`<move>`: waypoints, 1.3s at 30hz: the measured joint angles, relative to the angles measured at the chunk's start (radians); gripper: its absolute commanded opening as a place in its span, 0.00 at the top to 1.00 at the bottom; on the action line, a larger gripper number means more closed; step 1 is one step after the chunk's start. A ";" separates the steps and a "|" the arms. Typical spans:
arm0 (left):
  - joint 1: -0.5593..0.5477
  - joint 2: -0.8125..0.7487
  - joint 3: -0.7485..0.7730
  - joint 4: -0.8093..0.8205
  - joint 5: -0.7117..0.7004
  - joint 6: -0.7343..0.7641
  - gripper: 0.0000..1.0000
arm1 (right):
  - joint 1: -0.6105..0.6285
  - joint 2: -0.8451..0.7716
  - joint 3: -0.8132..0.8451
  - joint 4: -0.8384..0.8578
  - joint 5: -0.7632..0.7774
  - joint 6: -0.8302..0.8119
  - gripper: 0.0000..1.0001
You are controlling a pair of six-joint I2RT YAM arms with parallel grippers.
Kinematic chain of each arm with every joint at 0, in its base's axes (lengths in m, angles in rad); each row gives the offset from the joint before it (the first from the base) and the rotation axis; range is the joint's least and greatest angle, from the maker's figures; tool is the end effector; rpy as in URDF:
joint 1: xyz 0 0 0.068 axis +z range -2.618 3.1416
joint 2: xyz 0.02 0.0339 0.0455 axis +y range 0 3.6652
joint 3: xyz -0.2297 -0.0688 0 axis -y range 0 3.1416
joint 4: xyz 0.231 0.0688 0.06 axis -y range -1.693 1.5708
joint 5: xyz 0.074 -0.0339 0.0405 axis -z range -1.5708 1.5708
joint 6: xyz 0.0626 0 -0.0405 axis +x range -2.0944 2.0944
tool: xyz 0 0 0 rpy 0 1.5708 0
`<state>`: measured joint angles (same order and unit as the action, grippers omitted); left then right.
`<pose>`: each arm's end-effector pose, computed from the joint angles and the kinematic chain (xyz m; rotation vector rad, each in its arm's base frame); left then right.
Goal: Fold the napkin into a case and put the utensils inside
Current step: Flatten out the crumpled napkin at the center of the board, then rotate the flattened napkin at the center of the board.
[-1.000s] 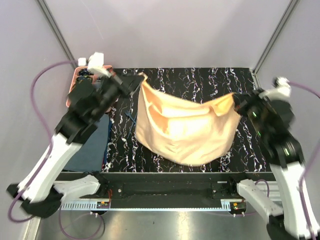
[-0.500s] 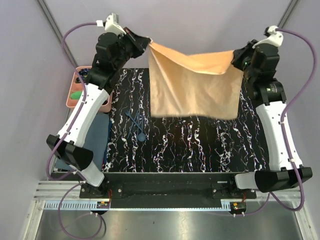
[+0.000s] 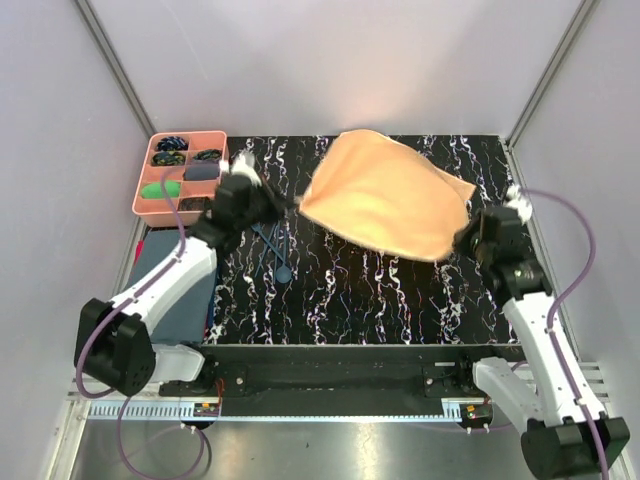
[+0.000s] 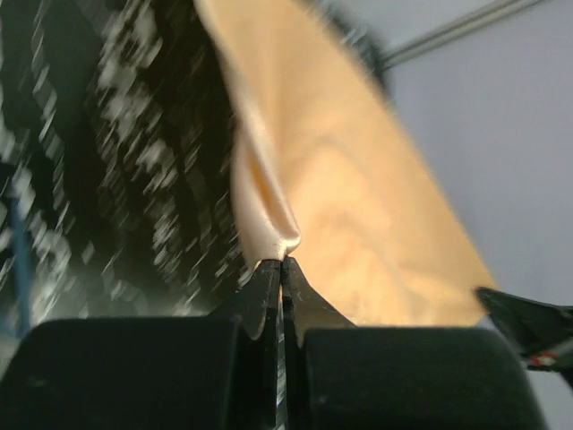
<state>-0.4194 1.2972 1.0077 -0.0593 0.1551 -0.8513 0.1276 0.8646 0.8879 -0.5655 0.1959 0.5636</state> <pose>0.2921 -0.1408 0.2798 -0.3294 2.0207 -0.9776 0.2163 0.0155 0.2838 0.5694 2.0300 0.2083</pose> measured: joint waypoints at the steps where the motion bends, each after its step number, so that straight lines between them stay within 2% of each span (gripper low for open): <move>1: -0.008 0.000 -0.077 -0.007 0.003 -0.010 1.00 | -0.001 -0.029 -0.054 -0.028 -0.006 0.028 0.59; 3: -0.028 0.000 -0.188 -0.029 0.008 -0.016 1.00 | -0.002 -0.072 -0.132 -0.081 -0.021 0.080 0.43; 4: -0.040 -0.002 -0.235 -0.035 0.011 -0.017 1.00 | -0.002 -0.094 -0.174 -0.098 -0.031 0.110 0.38; 5: -0.048 -0.003 -0.269 -0.046 0.021 -0.013 0.99 | -0.002 -0.111 -0.211 -0.119 -0.041 0.141 0.27; 6: -0.057 -0.006 -0.294 -0.055 0.033 -0.011 0.95 | -0.002 -0.121 -0.242 -0.138 -0.053 0.167 0.17; 7: -0.066 -0.010 -0.312 -0.056 0.043 -0.009 0.87 | -0.002 -0.123 -0.265 -0.158 -0.061 0.195 0.03; 8: -0.075 -0.016 -0.324 -0.055 0.050 -0.003 0.81 | -0.002 -0.117 -0.276 -0.180 -0.063 0.218 0.00; 9: -0.087 -0.021 -0.332 -0.051 0.056 0.005 0.76 | -0.002 -0.107 -0.276 -0.198 -0.060 0.240 0.00; 10: -0.097 -0.026 -0.336 -0.050 0.060 0.013 0.60 | -0.002 -0.096 -0.270 -0.206 -0.053 0.254 0.00; 11: -0.108 -0.028 -0.336 -0.051 0.064 0.024 0.54 | -0.002 -0.085 -0.260 -0.211 -0.043 0.262 0.00; 13: -0.129 -0.032 -0.336 -0.055 0.075 0.047 0.46 | -0.002 -0.040 -0.205 -0.219 0.005 0.275 0.00; 14: -0.137 -0.037 -0.336 -0.066 0.076 0.061 0.40 | -0.003 -0.019 -0.182 -0.213 0.021 0.275 0.00; 17: -0.153 -0.084 -0.335 -0.137 0.055 0.100 0.31 | -0.013 0.092 -0.083 -0.162 0.069 0.255 0.00; 20: -0.154 -0.139 -0.309 -0.213 -0.005 0.138 0.30 | -0.033 0.241 0.006 -0.088 0.096 0.224 0.00; 24: -0.153 -0.103 -0.171 -0.236 -0.034 0.167 0.38 | -0.069 0.444 0.097 -0.014 0.108 0.188 0.00; 29: -0.167 0.101 0.000 -0.149 -0.002 0.166 0.41 | -0.106 0.677 0.207 0.029 0.110 0.167 0.00; 39: -0.280 0.508 0.125 -0.136 -0.016 0.167 0.41 | -0.161 0.948 0.322 0.049 0.110 0.154 0.00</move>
<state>-0.6991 1.8050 1.1328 -0.1951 0.1394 -0.6838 -0.0334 1.8122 1.2102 -0.5167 0.3061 0.7181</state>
